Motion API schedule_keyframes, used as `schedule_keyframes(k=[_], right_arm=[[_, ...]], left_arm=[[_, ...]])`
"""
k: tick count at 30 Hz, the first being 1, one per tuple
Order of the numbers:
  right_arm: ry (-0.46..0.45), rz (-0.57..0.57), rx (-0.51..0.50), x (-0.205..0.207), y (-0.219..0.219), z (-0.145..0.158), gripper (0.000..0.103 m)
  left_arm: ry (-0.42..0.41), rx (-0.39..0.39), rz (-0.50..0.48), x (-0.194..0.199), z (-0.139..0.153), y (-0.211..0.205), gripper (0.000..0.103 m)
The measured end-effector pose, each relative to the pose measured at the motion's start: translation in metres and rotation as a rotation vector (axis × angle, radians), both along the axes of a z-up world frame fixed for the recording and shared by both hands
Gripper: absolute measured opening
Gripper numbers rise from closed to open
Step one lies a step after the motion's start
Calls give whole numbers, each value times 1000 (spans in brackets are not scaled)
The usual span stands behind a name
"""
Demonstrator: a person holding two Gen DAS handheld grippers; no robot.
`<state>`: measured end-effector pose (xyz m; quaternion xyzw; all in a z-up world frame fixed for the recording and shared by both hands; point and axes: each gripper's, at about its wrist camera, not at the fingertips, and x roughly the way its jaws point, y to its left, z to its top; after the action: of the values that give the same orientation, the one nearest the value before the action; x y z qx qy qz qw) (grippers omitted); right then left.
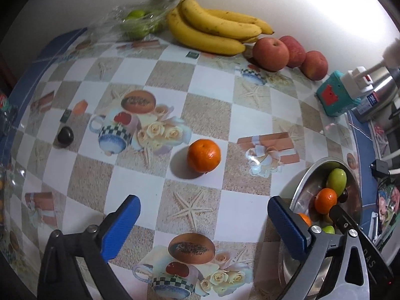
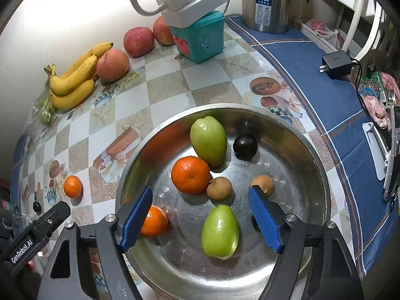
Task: Organize fruits
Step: 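Withdraw both open tools from the basin toward the remaining fruits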
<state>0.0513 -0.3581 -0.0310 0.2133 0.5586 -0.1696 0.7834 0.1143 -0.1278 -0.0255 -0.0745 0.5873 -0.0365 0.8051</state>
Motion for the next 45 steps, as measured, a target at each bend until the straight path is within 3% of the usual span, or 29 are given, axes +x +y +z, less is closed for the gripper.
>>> schedule_keyframes(k=[2,10,12,30,41,45], right_arm=[[6,6,-1,1,1,-2,92],[1,20,-13,2,5,-4,93],[-5,18,-17,2,5,-3,103],[-45,47,-10,4,18,5,103],[-76,157,0,14,55,14,103],[-75,200,14,17,72,14,103]], left_arm=[[12,-3,14,0,-3,3,103],[18,10,46,-1,-6,10,103],[21,7,56,0,-6,12,103],[-19,-10,14,0,12,20,103],[-103,100,-1,8,30,60,103],[-98,101,32,12,30,85,103]])
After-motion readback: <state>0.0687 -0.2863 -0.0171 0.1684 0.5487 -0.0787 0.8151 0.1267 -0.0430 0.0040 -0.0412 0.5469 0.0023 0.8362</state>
